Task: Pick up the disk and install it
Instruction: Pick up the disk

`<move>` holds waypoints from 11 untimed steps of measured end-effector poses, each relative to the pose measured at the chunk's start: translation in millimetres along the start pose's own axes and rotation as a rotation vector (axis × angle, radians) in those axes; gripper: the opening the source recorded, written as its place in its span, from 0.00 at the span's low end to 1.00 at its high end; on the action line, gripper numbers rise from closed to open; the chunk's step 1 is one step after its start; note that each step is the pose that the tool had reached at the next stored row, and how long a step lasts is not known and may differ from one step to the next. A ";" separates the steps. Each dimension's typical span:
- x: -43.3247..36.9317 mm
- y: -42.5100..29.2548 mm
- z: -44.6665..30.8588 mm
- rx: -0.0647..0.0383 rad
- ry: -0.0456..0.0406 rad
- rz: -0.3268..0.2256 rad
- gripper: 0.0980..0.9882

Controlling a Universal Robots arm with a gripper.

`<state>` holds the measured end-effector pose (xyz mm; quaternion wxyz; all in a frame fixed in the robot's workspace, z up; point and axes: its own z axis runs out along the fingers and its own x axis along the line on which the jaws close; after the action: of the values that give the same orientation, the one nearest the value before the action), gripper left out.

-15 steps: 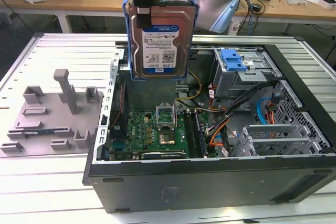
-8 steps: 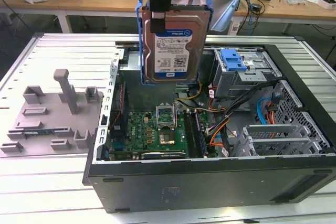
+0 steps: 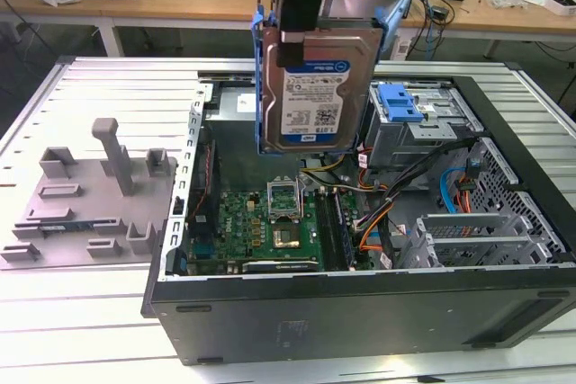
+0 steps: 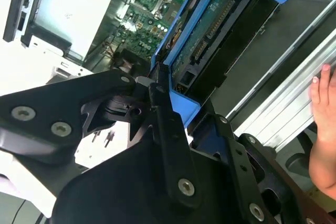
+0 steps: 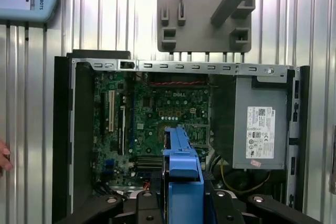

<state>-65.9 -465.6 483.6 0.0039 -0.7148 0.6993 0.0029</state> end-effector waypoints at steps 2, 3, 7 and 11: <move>3.4 -3.7 0.1 0.000 -0.0003 0.000 0.30; 5.2 -5.7 0.1 0.000 -0.0004 0.000 0.30; 14.9 -16.8 0.3 0.000 -0.0007 0.000 0.30; 24.4 -27.5 0.8 0.000 -0.0013 0.000 0.30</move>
<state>-37.9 -489.4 482.6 0.0044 -0.7148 0.6993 0.0034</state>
